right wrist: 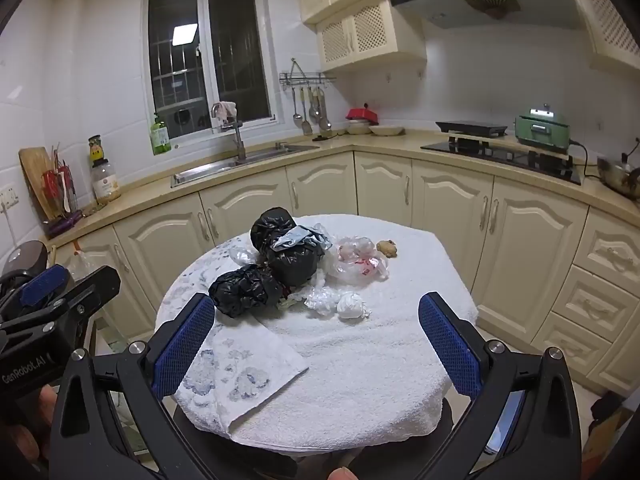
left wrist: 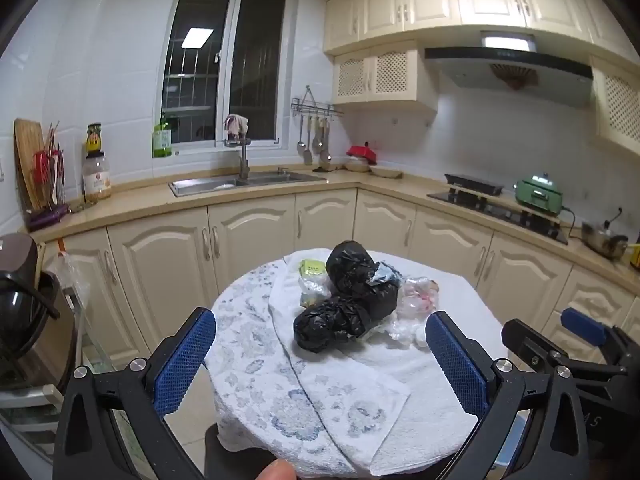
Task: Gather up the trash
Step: 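Approach the trash pile on the table with both tools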
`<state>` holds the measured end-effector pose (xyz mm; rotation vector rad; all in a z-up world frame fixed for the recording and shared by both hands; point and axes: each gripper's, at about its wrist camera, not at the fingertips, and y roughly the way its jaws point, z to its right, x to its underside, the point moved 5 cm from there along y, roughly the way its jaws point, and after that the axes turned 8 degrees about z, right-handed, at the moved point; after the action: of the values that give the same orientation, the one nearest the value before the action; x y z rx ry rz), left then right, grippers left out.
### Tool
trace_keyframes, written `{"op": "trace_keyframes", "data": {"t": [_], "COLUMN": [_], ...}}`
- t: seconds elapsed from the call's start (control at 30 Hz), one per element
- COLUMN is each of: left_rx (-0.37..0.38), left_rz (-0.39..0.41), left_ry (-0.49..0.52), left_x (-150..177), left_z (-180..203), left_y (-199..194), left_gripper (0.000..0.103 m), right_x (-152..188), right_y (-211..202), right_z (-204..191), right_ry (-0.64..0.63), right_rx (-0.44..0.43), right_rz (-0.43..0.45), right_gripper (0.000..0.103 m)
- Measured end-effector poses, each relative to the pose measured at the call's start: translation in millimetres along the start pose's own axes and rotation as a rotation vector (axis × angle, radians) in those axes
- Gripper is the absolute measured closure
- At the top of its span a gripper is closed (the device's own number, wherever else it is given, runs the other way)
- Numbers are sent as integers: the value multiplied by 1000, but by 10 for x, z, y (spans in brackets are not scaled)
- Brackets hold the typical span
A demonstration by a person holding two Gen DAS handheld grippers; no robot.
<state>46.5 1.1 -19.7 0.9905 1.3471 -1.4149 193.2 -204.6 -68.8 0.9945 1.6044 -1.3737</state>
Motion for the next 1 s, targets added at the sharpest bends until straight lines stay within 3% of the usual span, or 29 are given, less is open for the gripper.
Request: {"op": "trace_keyframes", "data": {"t": [0.2,0.47,1.0], "left_rx": [21,-3,-7], "left_rz": [-9,11,26], "left_ry": [-15,36,30], "left_x": [3,-13,-2], "left_z": [-109,55,-13], "left_y": [50,-31,-28], "left_gripper": [1,1,1], "right_x": [-27,-94,-199], "right_y": [-15,-79,-43], "right_z": [19,128,-37], "right_ry": [17,-4,-55], "right_rx": [-15,9,14], "right_rz": [2,13,23], "right_gripper": [0,0,0]}}
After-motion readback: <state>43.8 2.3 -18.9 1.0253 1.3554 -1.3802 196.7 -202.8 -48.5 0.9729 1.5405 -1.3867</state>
